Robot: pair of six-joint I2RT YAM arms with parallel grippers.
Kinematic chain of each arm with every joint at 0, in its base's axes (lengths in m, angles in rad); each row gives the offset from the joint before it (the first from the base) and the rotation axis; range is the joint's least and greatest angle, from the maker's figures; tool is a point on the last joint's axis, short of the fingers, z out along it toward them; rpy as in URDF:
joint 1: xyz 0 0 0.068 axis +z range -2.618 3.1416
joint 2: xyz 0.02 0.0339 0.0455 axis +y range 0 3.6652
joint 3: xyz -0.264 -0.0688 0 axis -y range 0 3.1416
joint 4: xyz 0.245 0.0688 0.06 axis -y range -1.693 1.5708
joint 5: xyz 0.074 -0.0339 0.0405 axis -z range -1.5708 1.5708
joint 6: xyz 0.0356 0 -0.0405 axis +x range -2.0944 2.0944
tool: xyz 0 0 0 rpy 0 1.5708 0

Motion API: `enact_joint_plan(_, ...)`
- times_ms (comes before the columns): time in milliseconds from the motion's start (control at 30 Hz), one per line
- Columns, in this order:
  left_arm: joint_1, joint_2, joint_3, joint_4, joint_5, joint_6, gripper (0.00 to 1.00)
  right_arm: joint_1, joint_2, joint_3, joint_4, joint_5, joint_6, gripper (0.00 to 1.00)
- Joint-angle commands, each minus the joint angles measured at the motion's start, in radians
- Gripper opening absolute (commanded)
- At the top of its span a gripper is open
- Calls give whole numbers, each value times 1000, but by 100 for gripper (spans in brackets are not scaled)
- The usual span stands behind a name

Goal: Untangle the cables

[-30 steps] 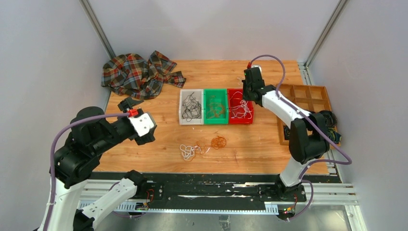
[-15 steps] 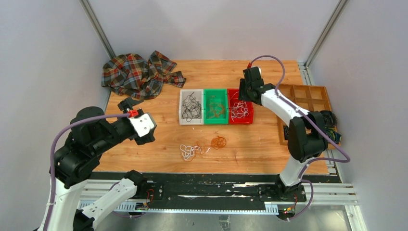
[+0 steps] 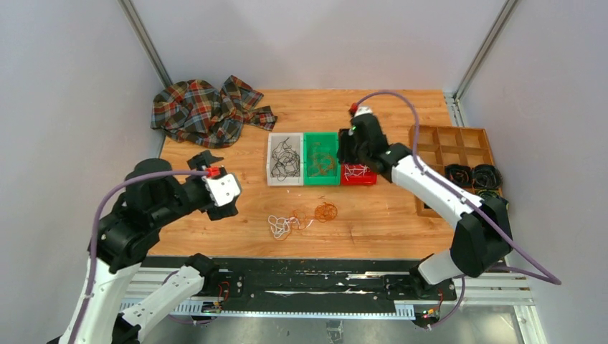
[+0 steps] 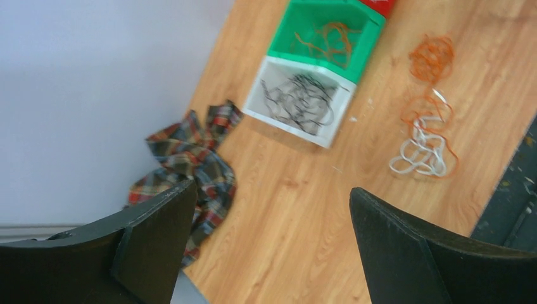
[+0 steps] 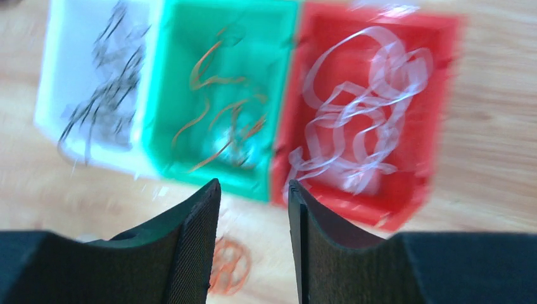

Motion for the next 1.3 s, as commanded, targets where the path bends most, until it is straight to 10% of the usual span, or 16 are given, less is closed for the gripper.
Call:
enact_joint_plan(0,-4,23,-137,-42,70,65,95,193,-67,-126,4,39,-36,43)
enact_joint_plan(400,-4,281,-438,12,183,360,81,353,-430,-509,131,113,118,30)
enact_joint_plan(1267,-155,608,-619,395,30,535,63,353,-510,-486,11,176,203,11)
